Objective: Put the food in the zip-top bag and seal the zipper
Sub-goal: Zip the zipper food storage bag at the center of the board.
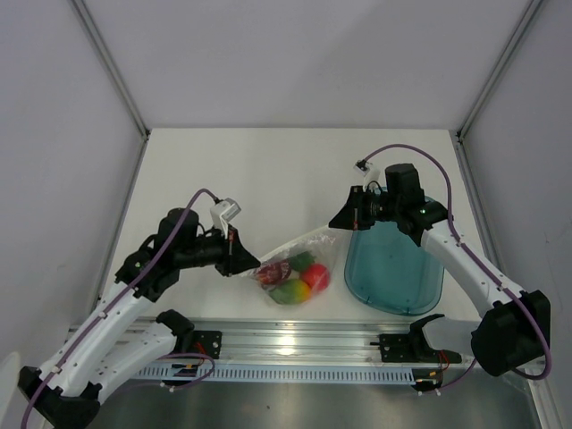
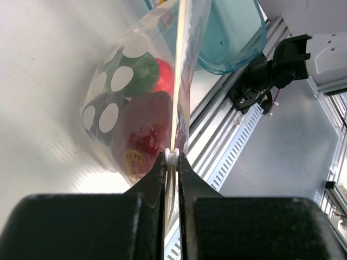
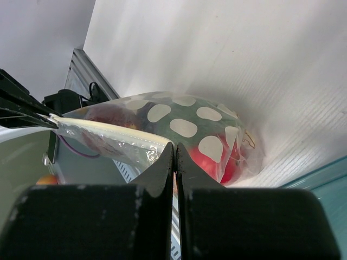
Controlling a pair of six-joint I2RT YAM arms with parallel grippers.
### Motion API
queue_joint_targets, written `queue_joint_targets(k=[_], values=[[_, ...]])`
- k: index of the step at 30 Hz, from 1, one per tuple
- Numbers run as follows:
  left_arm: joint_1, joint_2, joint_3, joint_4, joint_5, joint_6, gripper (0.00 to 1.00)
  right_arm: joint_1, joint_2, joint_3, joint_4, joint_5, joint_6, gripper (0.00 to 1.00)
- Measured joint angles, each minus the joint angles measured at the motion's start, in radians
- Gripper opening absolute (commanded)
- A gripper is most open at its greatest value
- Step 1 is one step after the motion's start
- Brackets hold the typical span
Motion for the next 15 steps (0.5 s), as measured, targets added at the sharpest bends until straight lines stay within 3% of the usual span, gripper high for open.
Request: queue_joint_targets(k=[15], values=[[0.001, -0.125, 0.0, -0.122, -0.093, -0.038, 0.0, -0.001, -0.002, -0.005, 0.0, 0.003, 0.0, 0.0]])
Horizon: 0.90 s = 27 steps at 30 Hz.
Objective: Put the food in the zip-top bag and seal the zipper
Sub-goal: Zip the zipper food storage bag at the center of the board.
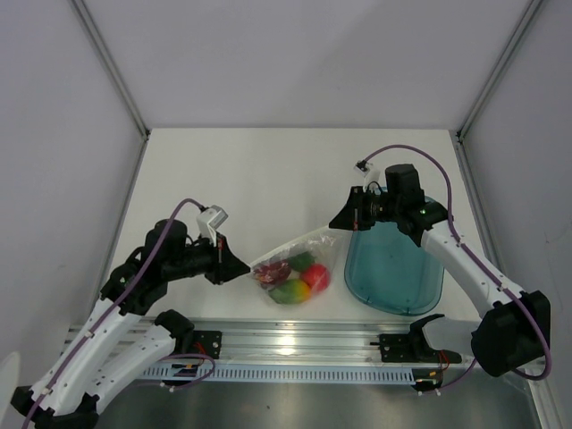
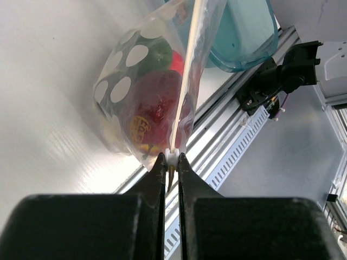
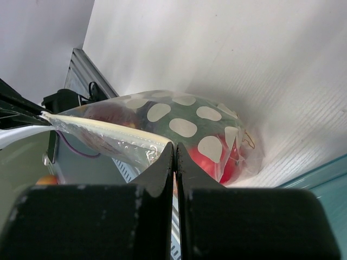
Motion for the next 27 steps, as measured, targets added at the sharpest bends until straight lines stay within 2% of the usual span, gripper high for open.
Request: queue_joint_targets(k=[10, 18, 24, 27], values=[[0.0, -0.087, 0.0, -0.067, -0.046, -0.039, 0.01, 0.026, -0.034, 0.001, -0.033, -0.003, 0.0, 0.0], [0.001, -0.155, 0.018, -0.148, -0.069, -0.045, 0.01, 0.135, -0.07, 0.007, -0.047, 0.036, 0.015, 0.0], [0.002, -0.311, 0.047, -0.166, -0.147, -0.086, 0.01, 0.189, -0.095, 0.061, -0.084, 0.029, 0.032, 0.0], [0.002, -0.327, 0.051, -0.158, -0.17, -0.118, 0.01, 0.197, -0.085, 0.08, -0.08, 0.014, 0.052, 0.0]])
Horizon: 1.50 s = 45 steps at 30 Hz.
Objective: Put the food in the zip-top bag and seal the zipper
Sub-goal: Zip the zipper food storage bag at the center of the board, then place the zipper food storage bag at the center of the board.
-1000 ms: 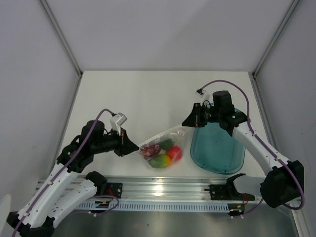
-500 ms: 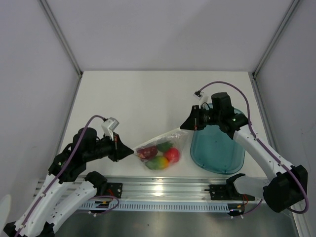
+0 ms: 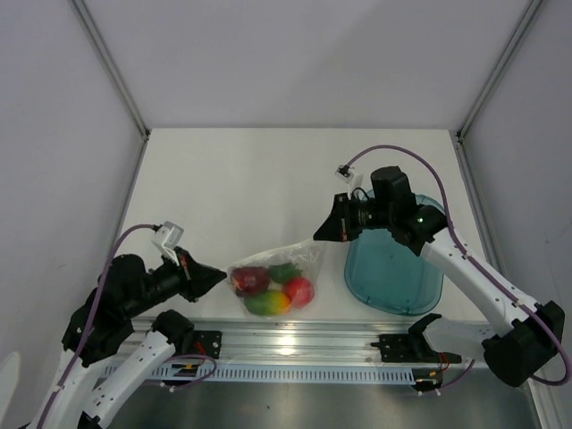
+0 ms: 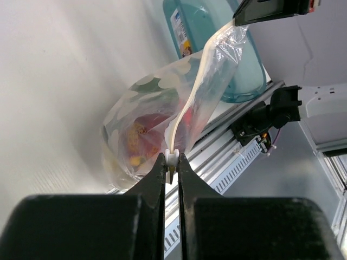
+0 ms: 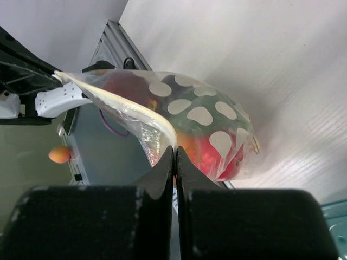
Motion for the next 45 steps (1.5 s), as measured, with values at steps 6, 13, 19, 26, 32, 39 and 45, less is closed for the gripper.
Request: queue_joint_targets(k=[6, 13, 19, 26, 32, 39, 45], values=[[0.001, 0.154, -0.044, 0.051, -0.041, -0.062, 0.09, -0.009, 0.187, 0.07, 0.01, -0.003, 0.026, 0.0], [0.042, 0.487, -0.021, 0.179, -0.06, -0.078, 0.17, -0.054, 0.472, 0.212, 0.025, -0.011, 0.048, 0.0], [0.142, 0.642, 0.004, 0.234, -0.082, -0.056, 0.62, -0.096, 0.681, 0.384, 0.022, -0.029, 0.062, 0.0], [0.183, 0.684, 0.156, 0.189, -0.261, 0.037, 0.99, -0.1, 0.891, 0.616, 0.018, -0.048, 0.1, 0.0], [0.183, 0.568, 0.22, 0.199, -0.311, 0.064, 1.0, -0.103, 1.086, 0.838, 0.037, -0.045, 0.164, 0.0], [0.085, 0.36, 0.037, 0.232, -0.202, -0.028, 0.99, -0.121, 1.287, 1.052, 0.099, -0.012, 0.275, 0.0], [0.067, 0.294, -0.022, 0.183, -0.158, -0.074, 1.0, -0.145, 1.397, 1.133, 0.161, 0.058, 0.348, 0.0]])
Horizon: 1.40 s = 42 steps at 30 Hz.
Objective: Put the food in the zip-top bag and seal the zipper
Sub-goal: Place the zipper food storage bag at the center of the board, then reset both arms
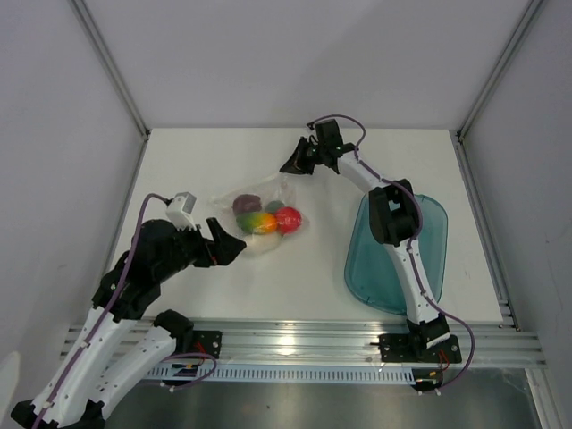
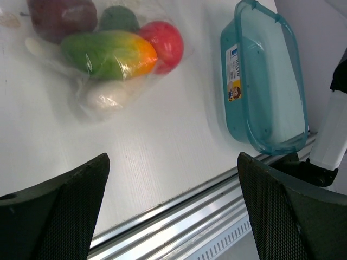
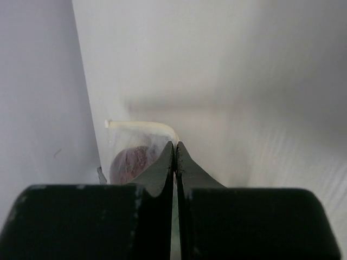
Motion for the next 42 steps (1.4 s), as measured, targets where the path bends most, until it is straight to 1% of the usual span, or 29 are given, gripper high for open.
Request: queue_joint_targets(k=[6, 13, 15, 18, 19, 21, 22, 24, 25, 27, 28, 29, 31, 32, 34, 39, 42], values=[[0.0, -0.076, -0.015, -0.02, 0.01, -0.027, 1.0, -0.025, 0.017, 0.0, 0.032, 0.084, 0.034, 0.0], [0.0, -0.066, -0.035, -0.02, 0.037, -0.042, 0.99, -0.039, 0.017, 0.002, 0.053, 0.109, 0.053, 0.0], [0.0, -0.062, -0.036, -0.021, 0.035, -0.042, 1.0, -0.037, 0.017, 0.002, 0.053, 0.109, 0.052, 0.05], [0.0, -0.063, -0.036, -0.039, 0.024, -0.043, 1.0, -0.032, 0.017, 0.002, 0.051, 0.109, 0.043, 0.2], [0.0, -0.064, -0.036, -0.047, 0.018, -0.043, 1.0, -0.029, 0.017, 0.002, 0.049, 0.11, 0.036, 0.28], [0.0, -0.069, -0.036, -0.061, 0.006, -0.048, 0.99, -0.025, 0.017, 0.002, 0.045, 0.113, 0.026, 0.36], [0.0, -0.074, -0.037, -0.066, 0.001, -0.05, 0.99, -0.023, 0.017, 0.002, 0.043, 0.116, 0.02, 0.44], [0.0, -0.084, -0.037, -0.072, -0.002, -0.057, 0.99, -0.023, 0.017, 0.002, 0.04, 0.124, 0.013, 0.54], [0.0, -0.089, -0.037, -0.073, -0.002, -0.059, 1.0, -0.023, 0.017, 0.002, 0.039, 0.129, 0.008, 0.66], [0.0, -0.095, -0.037, -0.074, -0.002, -0.061, 1.0, -0.023, 0.017, 0.002, 0.036, 0.134, 0.001, 0.75], [0.0, -0.096, -0.037, -0.074, -0.002, -0.063, 1.0, -0.024, 0.017, 0.002, 0.032, 0.137, -0.003, 0.81], [0.0, -0.095, -0.037, -0.074, -0.002, -0.066, 0.99, -0.025, 0.017, 0.002, 0.029, 0.138, -0.007, 0.82], [0.0, -0.095, -0.037, -0.075, -0.001, -0.067, 1.0, -0.028, 0.016, 0.002, 0.022, 0.14, -0.017, 0.92], [0.0, -0.095, -0.037, -0.077, -0.001, -0.067, 1.0, -0.03, 0.013, -0.002, 0.018, 0.145, -0.022, 0.93], [0.0, -0.095, -0.037, -0.081, 0.0, -0.068, 0.99, -0.033, -0.001, -0.014, 0.005, 0.154, -0.037, 1.0], [0.0, -0.095, -0.039, -0.081, 0.008, -0.082, 0.99, -0.039, -0.053, -0.023, -0.027, 0.164, -0.088, 0.99], [0.0, -0.095, -0.05, -0.078, 0.012, -0.085, 0.99, -0.04, -0.126, -0.077, -0.033, 0.173, -0.124, 0.99]])
